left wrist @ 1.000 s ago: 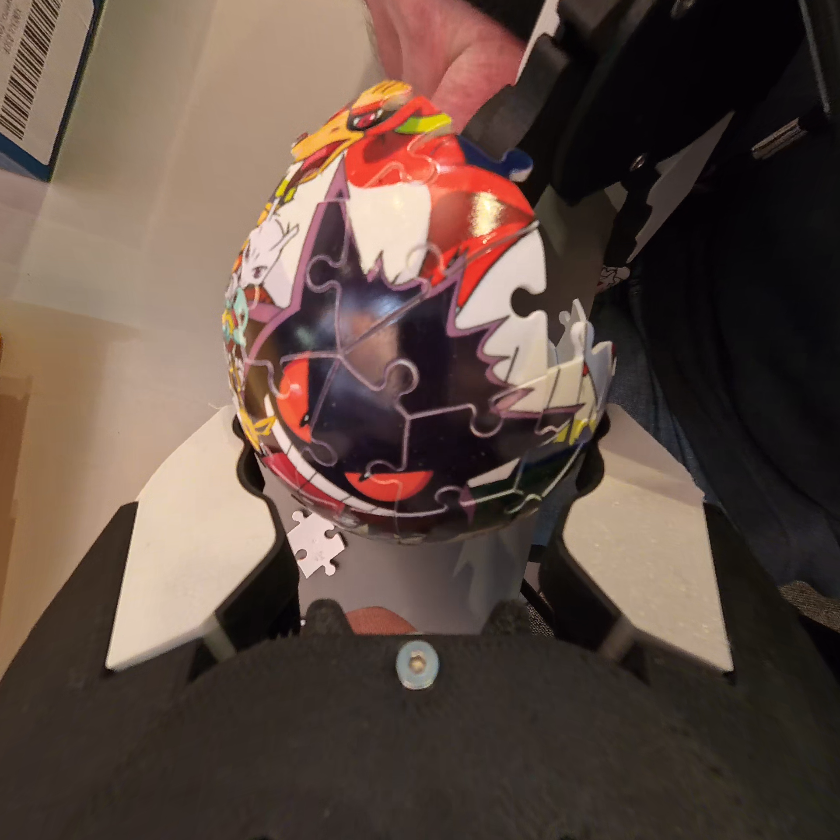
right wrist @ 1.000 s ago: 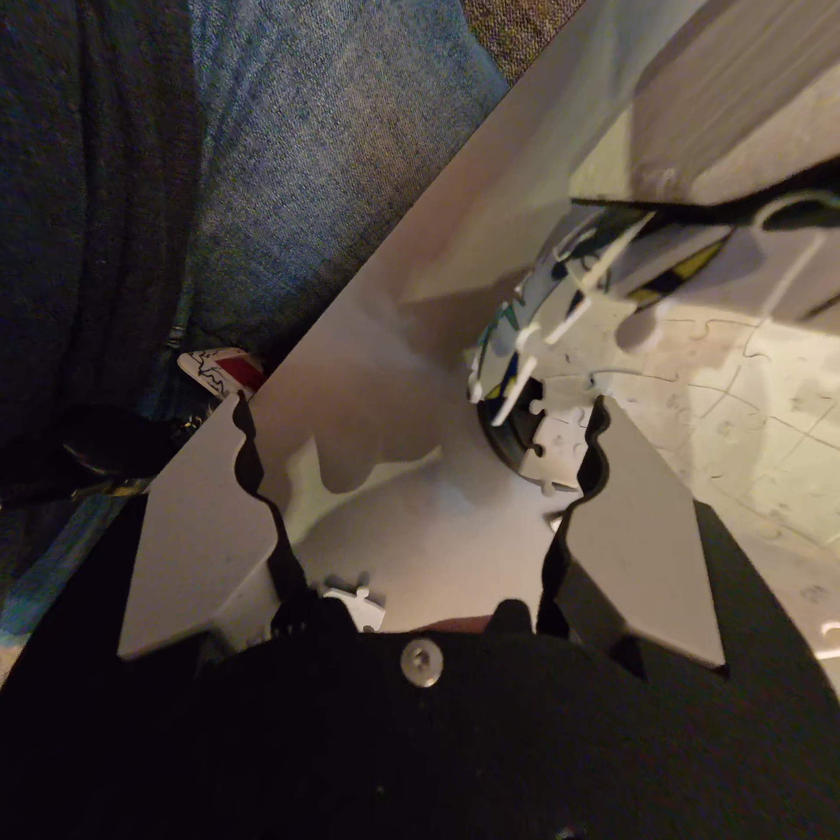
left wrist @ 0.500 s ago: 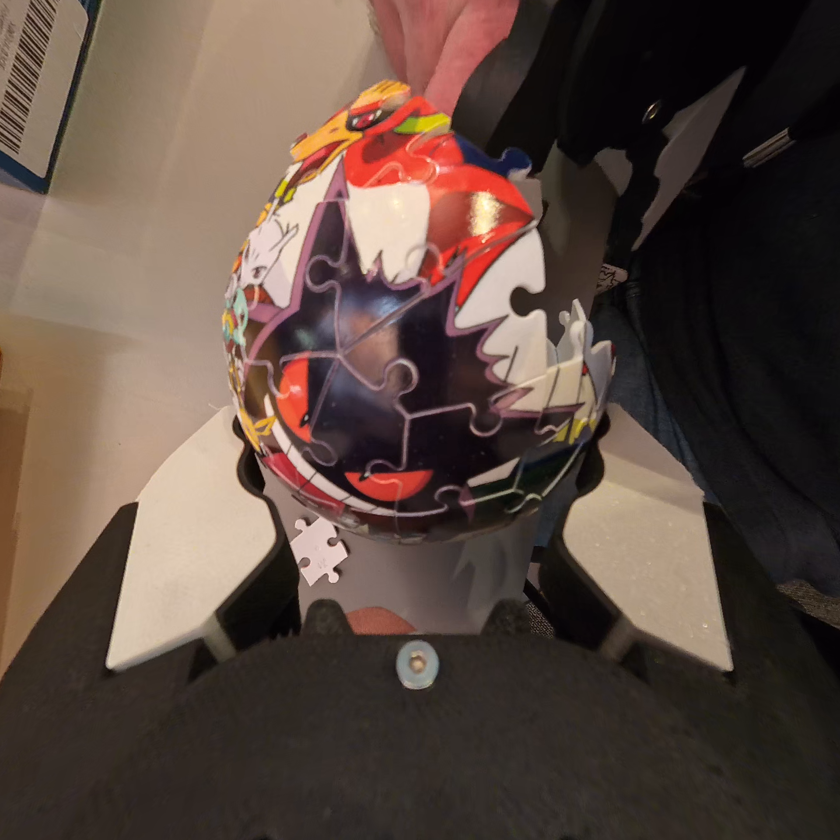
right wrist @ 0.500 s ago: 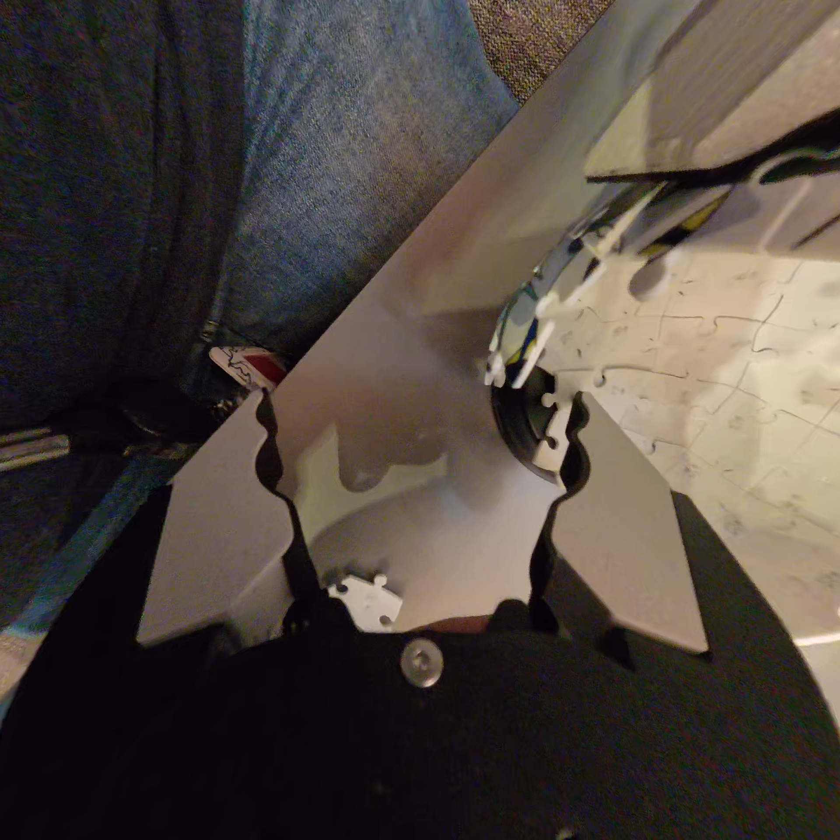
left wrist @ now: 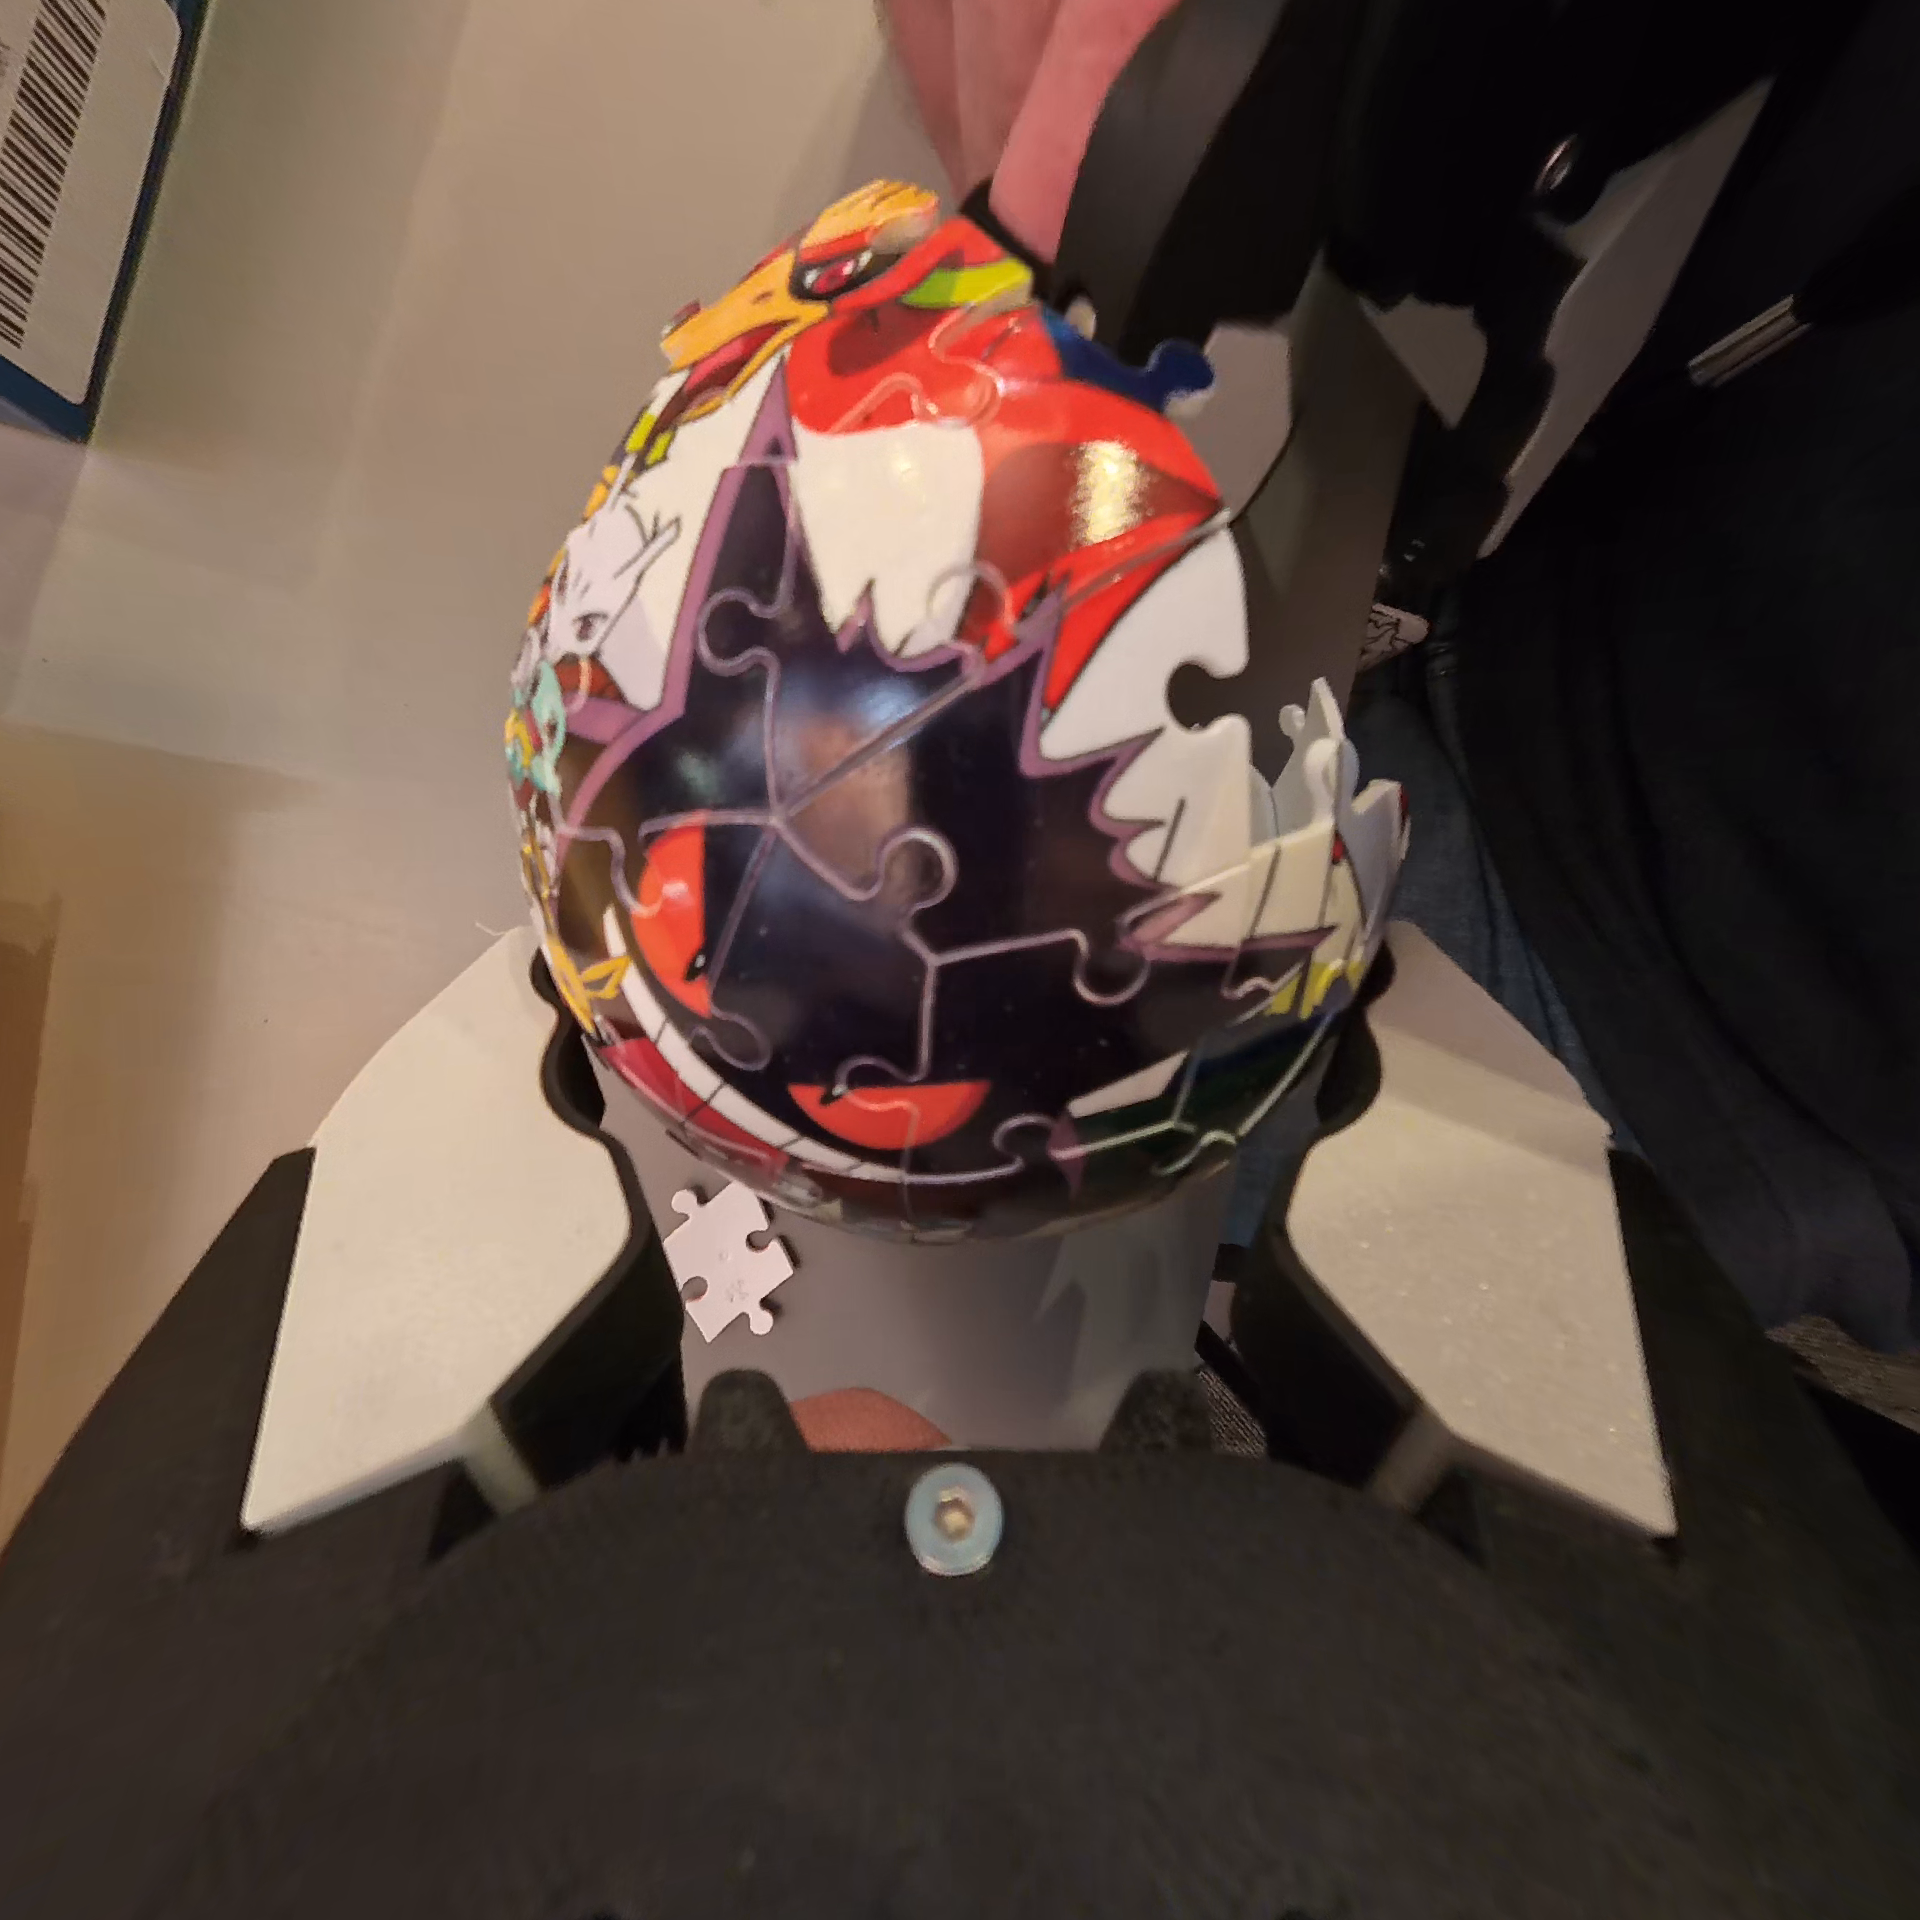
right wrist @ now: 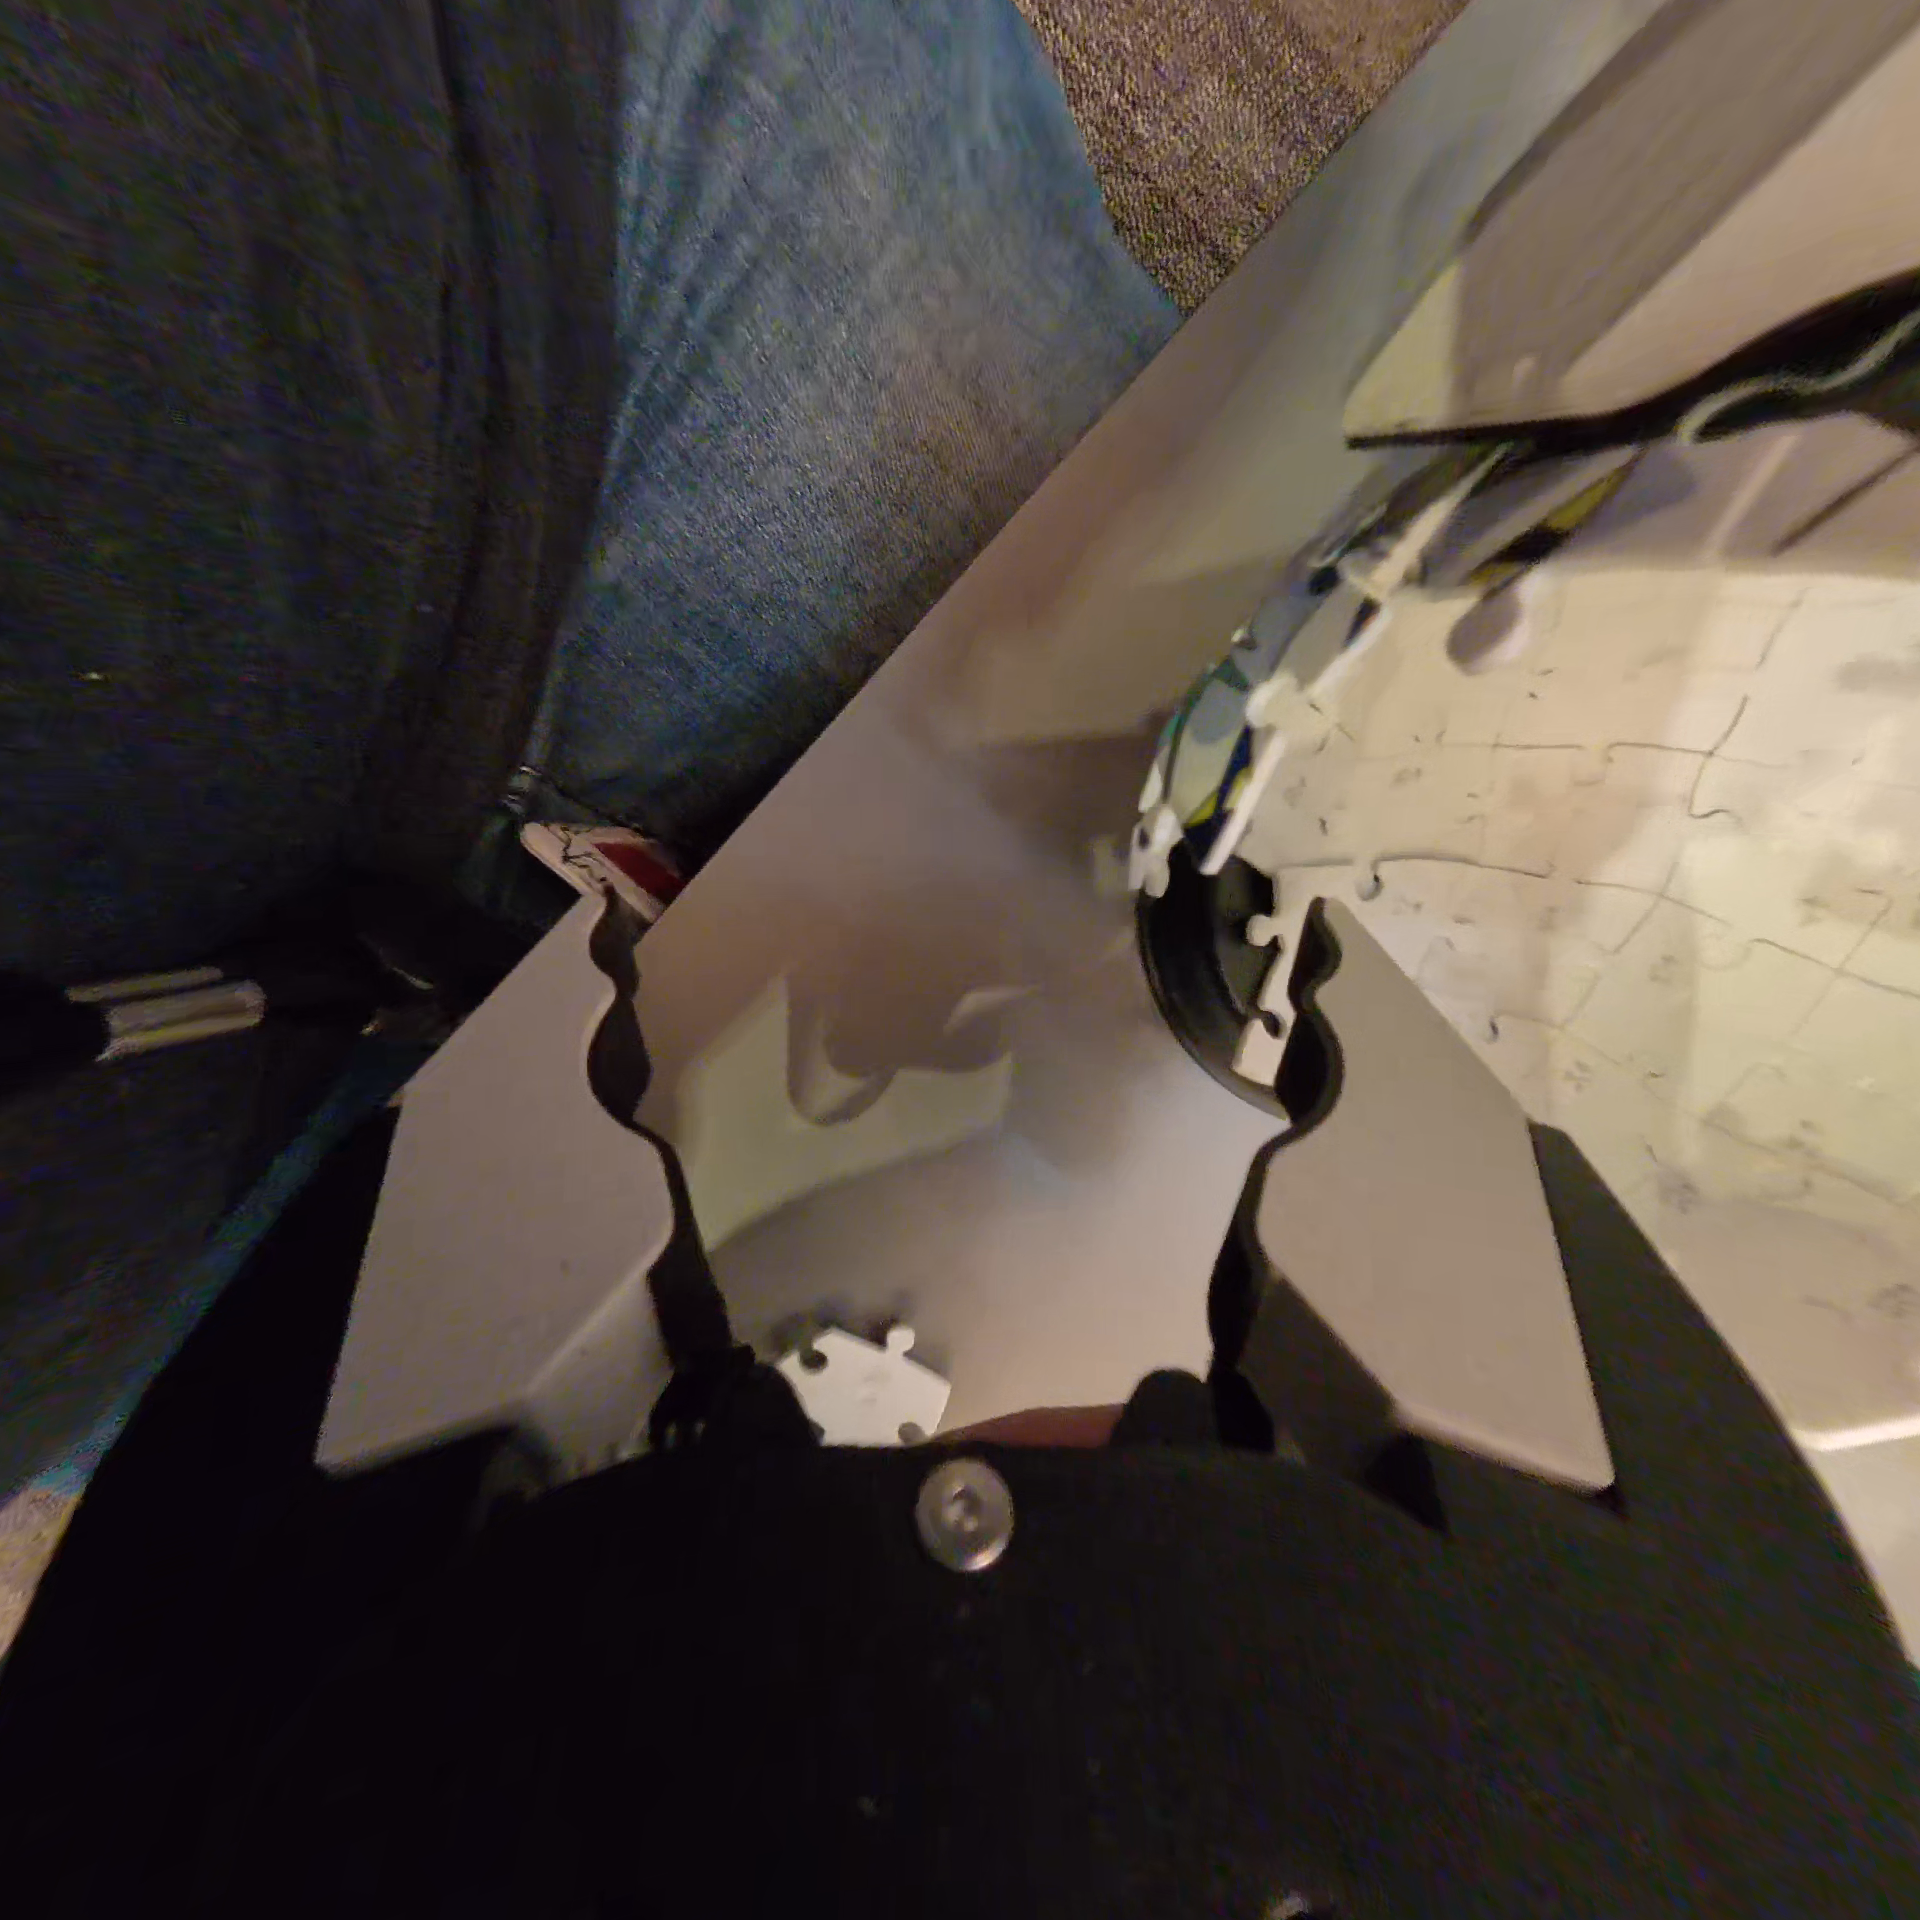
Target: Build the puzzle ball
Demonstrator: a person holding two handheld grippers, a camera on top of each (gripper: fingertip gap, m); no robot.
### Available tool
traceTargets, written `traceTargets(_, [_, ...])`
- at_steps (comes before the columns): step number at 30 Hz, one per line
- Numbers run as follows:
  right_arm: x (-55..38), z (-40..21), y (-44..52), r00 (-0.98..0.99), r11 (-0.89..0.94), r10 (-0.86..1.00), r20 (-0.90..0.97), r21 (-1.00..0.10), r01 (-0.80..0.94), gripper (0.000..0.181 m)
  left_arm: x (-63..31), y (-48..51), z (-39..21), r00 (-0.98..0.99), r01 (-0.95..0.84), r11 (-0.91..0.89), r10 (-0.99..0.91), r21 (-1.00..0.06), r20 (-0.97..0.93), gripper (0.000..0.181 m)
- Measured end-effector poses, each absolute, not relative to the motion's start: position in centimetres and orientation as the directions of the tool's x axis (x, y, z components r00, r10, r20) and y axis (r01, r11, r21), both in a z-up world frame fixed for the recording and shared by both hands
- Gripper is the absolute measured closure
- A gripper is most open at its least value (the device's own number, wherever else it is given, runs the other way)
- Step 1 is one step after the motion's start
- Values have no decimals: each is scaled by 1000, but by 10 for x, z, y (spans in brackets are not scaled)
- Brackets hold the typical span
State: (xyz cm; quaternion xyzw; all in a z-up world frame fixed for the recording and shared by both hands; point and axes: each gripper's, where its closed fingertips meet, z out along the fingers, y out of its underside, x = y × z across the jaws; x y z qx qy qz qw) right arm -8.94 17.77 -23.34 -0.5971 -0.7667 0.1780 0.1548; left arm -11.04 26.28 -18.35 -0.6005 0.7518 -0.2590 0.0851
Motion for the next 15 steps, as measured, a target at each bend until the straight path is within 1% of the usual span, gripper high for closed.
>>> traceTargets(9, [-87,-240,183,-267,263,963,47,-390,882,63,-109,264,-183,-281,-868,158,-938,-471,204,47])
traceTargets(15, [-87,-239,185,-271,268,961,46,-383,884,67,-109,265,-182,-282,-864,150,-935,-481,215,48])
